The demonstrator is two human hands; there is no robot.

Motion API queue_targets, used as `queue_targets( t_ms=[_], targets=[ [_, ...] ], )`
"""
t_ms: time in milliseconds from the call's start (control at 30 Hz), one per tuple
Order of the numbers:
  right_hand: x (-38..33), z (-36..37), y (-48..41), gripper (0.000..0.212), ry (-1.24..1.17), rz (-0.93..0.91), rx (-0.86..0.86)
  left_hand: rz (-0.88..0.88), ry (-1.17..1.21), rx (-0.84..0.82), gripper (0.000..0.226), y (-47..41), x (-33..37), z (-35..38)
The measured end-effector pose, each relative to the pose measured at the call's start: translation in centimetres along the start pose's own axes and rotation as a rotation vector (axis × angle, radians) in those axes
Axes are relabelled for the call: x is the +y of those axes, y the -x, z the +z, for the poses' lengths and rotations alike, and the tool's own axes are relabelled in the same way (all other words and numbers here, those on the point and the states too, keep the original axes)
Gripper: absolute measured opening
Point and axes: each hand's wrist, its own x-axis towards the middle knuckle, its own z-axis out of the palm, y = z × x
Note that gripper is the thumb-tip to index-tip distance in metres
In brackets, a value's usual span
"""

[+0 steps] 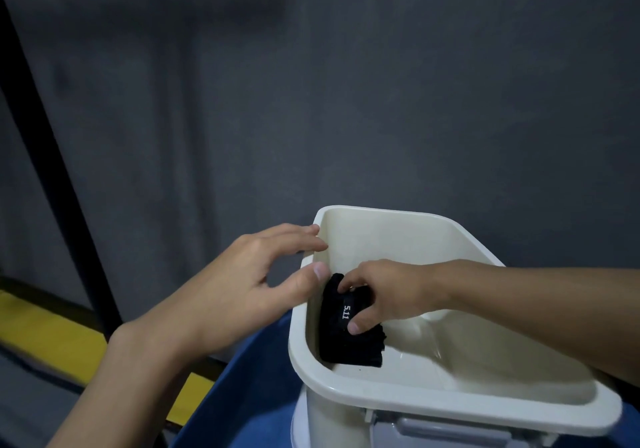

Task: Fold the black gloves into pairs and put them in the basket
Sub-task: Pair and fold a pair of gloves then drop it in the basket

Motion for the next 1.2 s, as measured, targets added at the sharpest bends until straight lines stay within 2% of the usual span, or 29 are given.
queue_targets(
  t_ms=[200,333,600,1000,1200],
  targets=[
    [0.2,0.2,-0.4,0.068,0.005,0.017,0.012,0.002,0.005,0.000,0.060,0.0,0.1,0.0],
    [0.3,-0.2,-0.1,0.083,-0.087,0.042,-0.065,0.004,0.000,-0.004,0.061,0.0,0.0,0.0],
    [0.6,0.1,-0.4,0.093,-0.099,0.058,-0.083,-0.005,0.025,-0.009,0.060,0.1,-0.1,0.0],
    [0.9,0.7,-1.0,0.071,-0.106,0.045,-0.074,0.001,0.049,-0.004,0.058,0.1,0.0,0.2],
    [0.0,-0.5,0.1,0.081,-0.075,0.022,-0.054,-0.018,0.035,0.005,0.057,0.0,0.5,0.0]
  ],
)
